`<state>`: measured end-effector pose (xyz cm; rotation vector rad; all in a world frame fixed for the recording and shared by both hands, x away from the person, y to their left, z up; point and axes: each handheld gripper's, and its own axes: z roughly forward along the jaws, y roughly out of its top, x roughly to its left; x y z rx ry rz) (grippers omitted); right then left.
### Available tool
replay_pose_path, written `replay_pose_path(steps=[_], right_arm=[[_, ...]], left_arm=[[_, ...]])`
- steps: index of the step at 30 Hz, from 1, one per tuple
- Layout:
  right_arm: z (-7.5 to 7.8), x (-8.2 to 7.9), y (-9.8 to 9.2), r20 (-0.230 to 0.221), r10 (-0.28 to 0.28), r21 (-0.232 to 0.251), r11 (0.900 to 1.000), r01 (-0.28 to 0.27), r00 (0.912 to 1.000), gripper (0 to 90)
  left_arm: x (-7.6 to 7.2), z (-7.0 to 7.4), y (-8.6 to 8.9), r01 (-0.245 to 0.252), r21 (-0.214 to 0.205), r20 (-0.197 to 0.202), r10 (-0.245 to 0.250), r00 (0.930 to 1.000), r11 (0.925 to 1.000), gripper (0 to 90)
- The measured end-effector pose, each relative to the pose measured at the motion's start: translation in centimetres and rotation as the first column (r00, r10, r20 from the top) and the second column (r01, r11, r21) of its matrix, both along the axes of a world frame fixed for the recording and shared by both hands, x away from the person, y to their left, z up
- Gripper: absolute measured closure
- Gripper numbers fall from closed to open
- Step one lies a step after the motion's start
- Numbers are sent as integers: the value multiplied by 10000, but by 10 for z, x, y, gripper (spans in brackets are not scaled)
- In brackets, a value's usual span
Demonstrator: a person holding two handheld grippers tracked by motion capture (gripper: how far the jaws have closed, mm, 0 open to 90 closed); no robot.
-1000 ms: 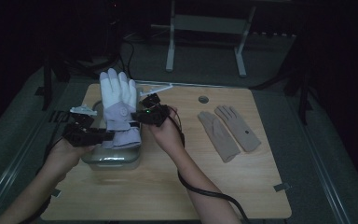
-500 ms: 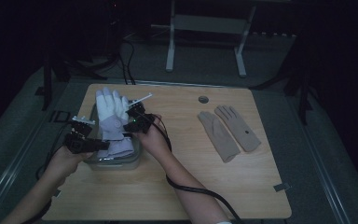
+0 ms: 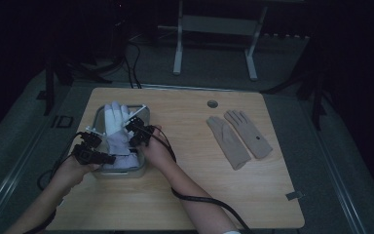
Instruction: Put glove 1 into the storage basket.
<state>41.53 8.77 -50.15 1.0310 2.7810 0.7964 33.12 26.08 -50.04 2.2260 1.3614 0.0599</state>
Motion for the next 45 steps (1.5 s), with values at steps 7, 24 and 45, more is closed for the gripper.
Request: replay_pose_path(steps=[7,24,45], right_arm=[[-5,1,1,-134,170,-345,9993,-174,9998,723],[47,-9,-47,908,509,1772,9819,-665,9946,377],[51,-20,-102,1109,715,2175,9715,-944,9913,180]], left_arm=[[2,-4,-5,193,465,-100,-188,9998,9987,684],[-19,9,2,-977,-228,2071,1003,9732,9950,399],[-42,32,-53,499,-1924,3105,126,9505,9800,365]])
